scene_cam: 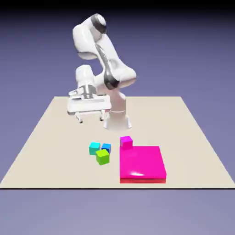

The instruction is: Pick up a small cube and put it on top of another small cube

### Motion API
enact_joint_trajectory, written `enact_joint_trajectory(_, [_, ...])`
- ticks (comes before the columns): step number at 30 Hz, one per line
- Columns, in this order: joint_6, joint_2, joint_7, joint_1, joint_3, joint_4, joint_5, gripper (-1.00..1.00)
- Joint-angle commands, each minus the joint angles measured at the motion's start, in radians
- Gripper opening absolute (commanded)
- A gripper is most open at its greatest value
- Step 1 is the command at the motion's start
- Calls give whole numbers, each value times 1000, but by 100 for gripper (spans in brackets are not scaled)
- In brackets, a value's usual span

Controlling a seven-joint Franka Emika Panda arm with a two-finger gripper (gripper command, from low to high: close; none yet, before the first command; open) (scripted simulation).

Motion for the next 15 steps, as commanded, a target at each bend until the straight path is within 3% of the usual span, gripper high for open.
enact_joint_trajectory(1, [9,-4,-24,20,-36,-5,-3,0])
enact_joint_trajectory(15, [134,-60,-361,304,-544,-69,-38,0])
